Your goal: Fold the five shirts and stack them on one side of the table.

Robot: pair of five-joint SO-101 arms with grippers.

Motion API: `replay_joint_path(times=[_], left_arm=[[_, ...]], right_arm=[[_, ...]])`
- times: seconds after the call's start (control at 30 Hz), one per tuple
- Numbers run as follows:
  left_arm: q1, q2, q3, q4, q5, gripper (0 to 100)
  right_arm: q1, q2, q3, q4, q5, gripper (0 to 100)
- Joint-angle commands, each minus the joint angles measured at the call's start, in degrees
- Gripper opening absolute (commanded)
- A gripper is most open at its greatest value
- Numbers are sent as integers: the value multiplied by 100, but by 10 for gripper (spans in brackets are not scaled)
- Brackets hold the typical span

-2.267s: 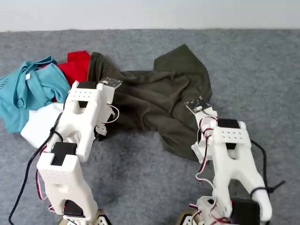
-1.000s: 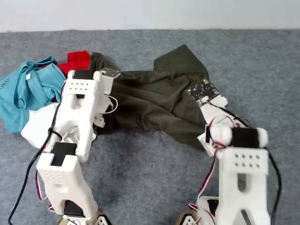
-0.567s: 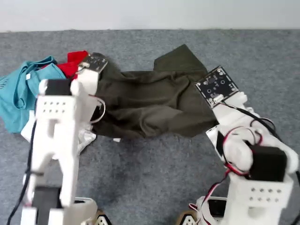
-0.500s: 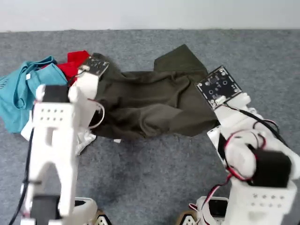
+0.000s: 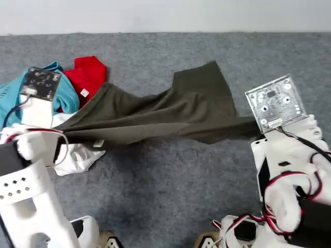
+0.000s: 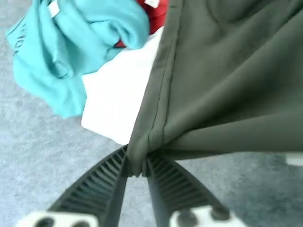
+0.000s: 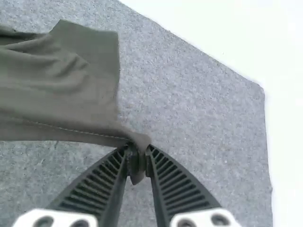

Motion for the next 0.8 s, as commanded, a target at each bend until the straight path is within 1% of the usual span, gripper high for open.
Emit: replay_joint_path(times=[0.0,0.17,0.27,0.37,0.47,0.53,0.63,0.67,0.77], left_arm=[[-255,-149,-22,88,-202,13],[-255,-176,-48,88,-237,13],[-211,-185,-75,88,-422,13],[26,-246,-251,88,-475,13],[545,-571,-567,88,-484,13],[993,-738,-734,79,-484,13],[1547,-782,-743,44,-484,13],[1653,-738,-734,-18,-475,13],[1662,-413,-690,-290,-457,13]], right_arm=[[136,-57,-246,224,-193,9],[145,-92,-1002,242,-246,9],[145,-110,-1108,251,-237,9],[136,-145,-1134,251,-237,9],[110,-207,-1090,251,-237,9],[110,-171,-782,251,-220,9],[101,-66,132,233,-149,9],[75,-4,492,224,-44,9],[-251,207,1354,215,123,10]])
